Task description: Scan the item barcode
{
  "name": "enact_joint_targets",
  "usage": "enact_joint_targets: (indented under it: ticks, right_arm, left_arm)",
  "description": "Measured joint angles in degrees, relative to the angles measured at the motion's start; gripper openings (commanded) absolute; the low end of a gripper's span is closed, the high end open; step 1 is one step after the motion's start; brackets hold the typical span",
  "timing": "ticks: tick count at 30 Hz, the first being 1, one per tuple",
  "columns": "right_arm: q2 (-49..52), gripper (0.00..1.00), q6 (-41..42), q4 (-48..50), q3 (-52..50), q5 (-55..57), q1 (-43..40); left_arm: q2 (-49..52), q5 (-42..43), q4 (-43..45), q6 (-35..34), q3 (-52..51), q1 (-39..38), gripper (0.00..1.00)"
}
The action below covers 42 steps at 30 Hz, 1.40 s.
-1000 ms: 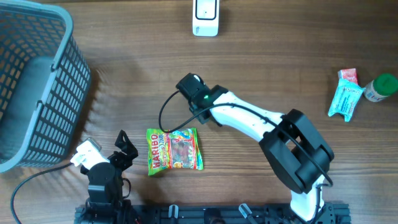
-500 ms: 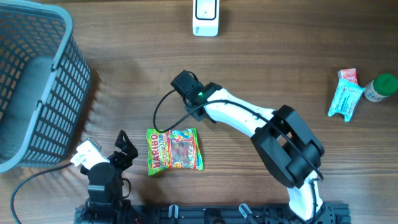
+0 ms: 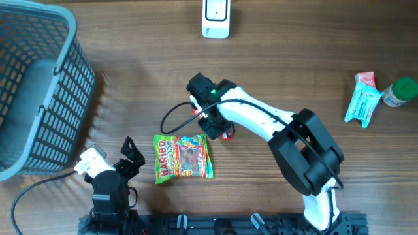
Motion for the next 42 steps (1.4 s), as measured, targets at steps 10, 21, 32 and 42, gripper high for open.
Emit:
enact_joint_targets:
  ticks: [10, 21, 32, 42]
  right_arm:
    - [-9.77, 0.04, -1.88, 0.55, 2.54, -42.29, -6.97]
    - [-9.9, 0.04, -3.37, 7.54, 1.9, -68.63, -9.68]
    - [-9.9, 0.04, 3.06, 12.07, 1.81, -83.67, -10.21]
    - [-9.9, 0.04, 4.85, 12.94, 1.81, -83.84, -10.8]
  left_arm:
    - [0.0, 0.0, -0.02, 0.0, 0.0, 0.0, 1.0]
    - [0.0, 0.0, 0.0, 0.0, 0.0, 0.0, 1.0]
    - [0.0, 0.0, 0.0, 0.0, 0.0, 0.0, 1.0]
    - [0.0, 0.0, -0.02, 0.0, 0.0, 0.0, 1.0]
